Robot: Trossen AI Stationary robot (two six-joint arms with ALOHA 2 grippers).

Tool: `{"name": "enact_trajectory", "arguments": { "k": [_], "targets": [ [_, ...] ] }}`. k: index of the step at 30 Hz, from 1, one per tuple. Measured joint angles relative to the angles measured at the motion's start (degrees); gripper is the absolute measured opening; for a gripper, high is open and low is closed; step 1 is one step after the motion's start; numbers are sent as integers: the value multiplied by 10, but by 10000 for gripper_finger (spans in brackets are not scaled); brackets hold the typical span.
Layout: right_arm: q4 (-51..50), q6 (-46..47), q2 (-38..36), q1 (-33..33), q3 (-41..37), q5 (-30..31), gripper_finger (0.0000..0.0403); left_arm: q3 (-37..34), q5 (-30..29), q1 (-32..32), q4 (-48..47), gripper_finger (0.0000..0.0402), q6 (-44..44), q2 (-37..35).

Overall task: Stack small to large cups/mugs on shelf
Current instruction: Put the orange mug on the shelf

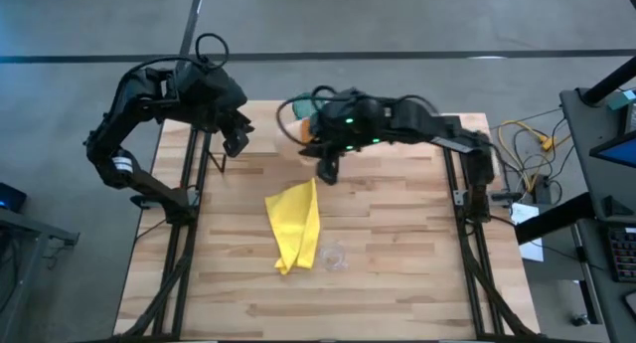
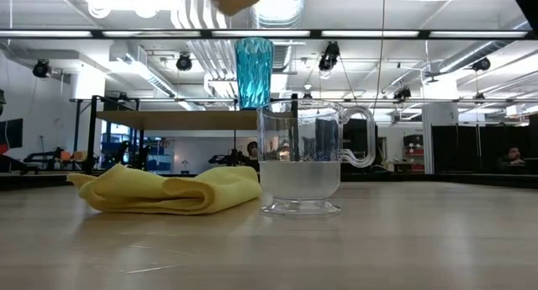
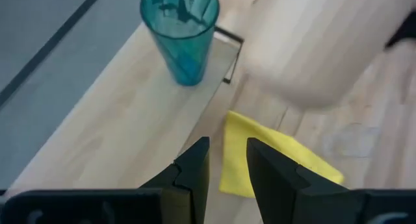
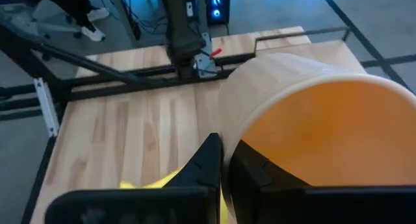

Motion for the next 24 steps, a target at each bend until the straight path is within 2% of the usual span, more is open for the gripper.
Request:
{"name": "enact_trajectory", "arguments": {
  "k": [4,8,10,14,20,24],
  "targets": [
    [71,23,20,-18,-9,-42,9,-19,-46,0,0,88,0,-10],
    [79,28,46,-29,1,-41,9,-34,-124,0,1,88,-1,-26],
    [78,26,58,-34,1,-40,9,-43,-141,0,0,88,-1,-32],
    [103,26,80,-45,1,-40,9,-63,-143,2,1,88,-2,-41],
    [205,31,112,-56,1,-40,9,-111,-142,2,0,88,-23,-47],
    [212,53,129,-66,2,-41,9,-150,-142,2,0,88,-31,-46]
  ]
}}
